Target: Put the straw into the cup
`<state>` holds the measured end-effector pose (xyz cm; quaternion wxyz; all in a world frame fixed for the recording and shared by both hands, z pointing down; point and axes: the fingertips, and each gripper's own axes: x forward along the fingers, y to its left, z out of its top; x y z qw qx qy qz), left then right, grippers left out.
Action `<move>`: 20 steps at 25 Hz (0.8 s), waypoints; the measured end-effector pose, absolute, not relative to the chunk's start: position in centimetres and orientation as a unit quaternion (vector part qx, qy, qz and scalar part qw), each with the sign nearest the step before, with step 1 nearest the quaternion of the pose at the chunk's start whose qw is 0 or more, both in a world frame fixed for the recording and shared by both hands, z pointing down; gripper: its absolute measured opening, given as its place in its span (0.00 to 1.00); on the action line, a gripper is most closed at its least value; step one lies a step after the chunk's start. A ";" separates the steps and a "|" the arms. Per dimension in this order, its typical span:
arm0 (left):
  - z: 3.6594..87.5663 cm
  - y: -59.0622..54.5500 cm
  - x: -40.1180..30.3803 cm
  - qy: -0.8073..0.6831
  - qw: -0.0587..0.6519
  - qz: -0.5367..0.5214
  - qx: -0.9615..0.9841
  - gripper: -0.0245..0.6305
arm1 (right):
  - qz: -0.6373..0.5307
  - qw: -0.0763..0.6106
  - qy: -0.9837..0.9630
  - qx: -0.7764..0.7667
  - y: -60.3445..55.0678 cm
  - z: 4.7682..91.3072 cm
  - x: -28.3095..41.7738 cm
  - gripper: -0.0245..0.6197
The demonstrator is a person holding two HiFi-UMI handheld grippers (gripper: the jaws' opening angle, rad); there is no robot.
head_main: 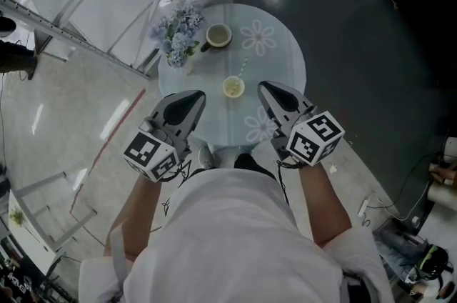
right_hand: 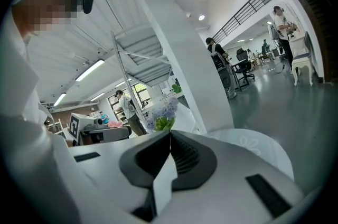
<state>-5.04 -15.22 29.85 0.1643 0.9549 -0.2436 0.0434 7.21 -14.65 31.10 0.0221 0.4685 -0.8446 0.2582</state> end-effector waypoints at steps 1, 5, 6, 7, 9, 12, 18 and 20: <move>29.8 -15.2 -5.0 -0.244 0.165 0.044 0.955 0.07 | 0.259 0.022 -0.845 0.468 -14.6 31.1 7.3 0.08; 29.9 -15.1 -4.9 -0.245 0.166 0.045 0.954 0.07 | 0.261 0.024 -0.846 0.465 -14.6 31.4 7.2 0.07; 30.0 -15.1 -4.9 -0.246 0.166 0.045 0.954 0.07 | 0.261 0.025 -0.846 0.464 -14.6 31.5 7.2 0.07; 30.0 -15.1 -4.8 -0.246 0.166 0.045 0.954 0.07 | 0.261 0.025 -0.846 0.463 -14.6 31.5 7.2 0.07; 30.0 -15.0 -4.8 -0.247 0.166 0.045 0.954 0.07 | 0.262 0.025 -0.847 0.463 -14.5 31.6 7.2 0.07; 30.0 -14.9 -4.8 -0.249 0.168 0.046 0.953 0.07 | 0.263 0.025 -0.847 0.461 -14.4 31.6 7.2 0.07; 30.1 -14.7 -4.7 -0.251 0.168 0.047 0.952 0.07 | 0.266 0.027 -0.848 0.458 -14.4 32.0 7.3 0.07; 30.0 -14.7 -4.7 -0.252 0.168 0.048 0.952 0.07 | 0.267 0.027 -0.848 0.457 -14.3 32.0 7.4 0.07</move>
